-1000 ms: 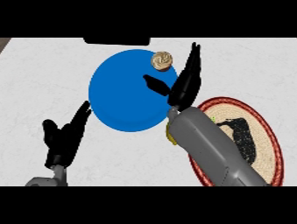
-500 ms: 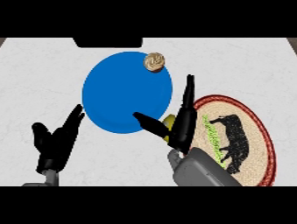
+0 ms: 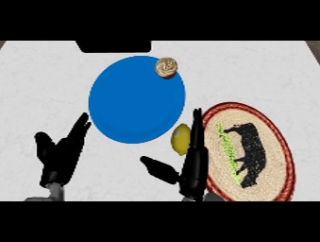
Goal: Pick the cupcake from the placemat and place it in the plate
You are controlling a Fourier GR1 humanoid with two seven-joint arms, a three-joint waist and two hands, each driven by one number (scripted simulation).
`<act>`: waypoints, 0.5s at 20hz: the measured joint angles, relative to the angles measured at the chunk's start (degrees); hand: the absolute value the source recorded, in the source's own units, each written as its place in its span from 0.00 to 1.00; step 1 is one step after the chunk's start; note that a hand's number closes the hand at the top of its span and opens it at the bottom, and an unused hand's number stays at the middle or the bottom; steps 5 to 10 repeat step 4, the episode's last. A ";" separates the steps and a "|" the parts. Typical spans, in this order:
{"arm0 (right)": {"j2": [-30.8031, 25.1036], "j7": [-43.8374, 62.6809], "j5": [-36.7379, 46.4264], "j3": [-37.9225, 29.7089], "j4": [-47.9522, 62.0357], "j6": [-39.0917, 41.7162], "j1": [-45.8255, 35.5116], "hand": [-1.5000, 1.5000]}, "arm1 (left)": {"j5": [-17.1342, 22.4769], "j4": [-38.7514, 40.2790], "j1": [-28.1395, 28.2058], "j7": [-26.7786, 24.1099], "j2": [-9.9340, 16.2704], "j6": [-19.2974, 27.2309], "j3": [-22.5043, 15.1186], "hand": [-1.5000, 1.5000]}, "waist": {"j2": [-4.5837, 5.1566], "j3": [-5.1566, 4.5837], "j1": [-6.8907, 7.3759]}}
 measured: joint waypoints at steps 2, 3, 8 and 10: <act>0.31 1.37 3.61 1.23 -1.98 0.75 3.34 0.00 | 0.00 -0.42 0.64 -0.36 0.07 -0.24 0.25 0.50 | -0.01 -0.02 -0.05; 0.48 2.48 5.63 1.61 -3.09 1.19 4.46 0.00 | 0.00 0.07 0.49 -0.73 0.13 -0.56 0.40 0.50 | -0.02 -0.02 -0.08; 0.62 2.99 6.95 1.86 -3.94 1.60 5.66 0.00 | -0.06 -0.11 0.73 -1.09 0.10 -0.79 0.41 0.50 | -0.02 -0.01 -0.05; 0.62 2.99 6.95 1.86 -3.94 1.60 5.66 0.00 | -0.06 -0.11 0.73 -1.09 0.10 -0.79 0.41 0.50 | -0.02 -0.01 -0.05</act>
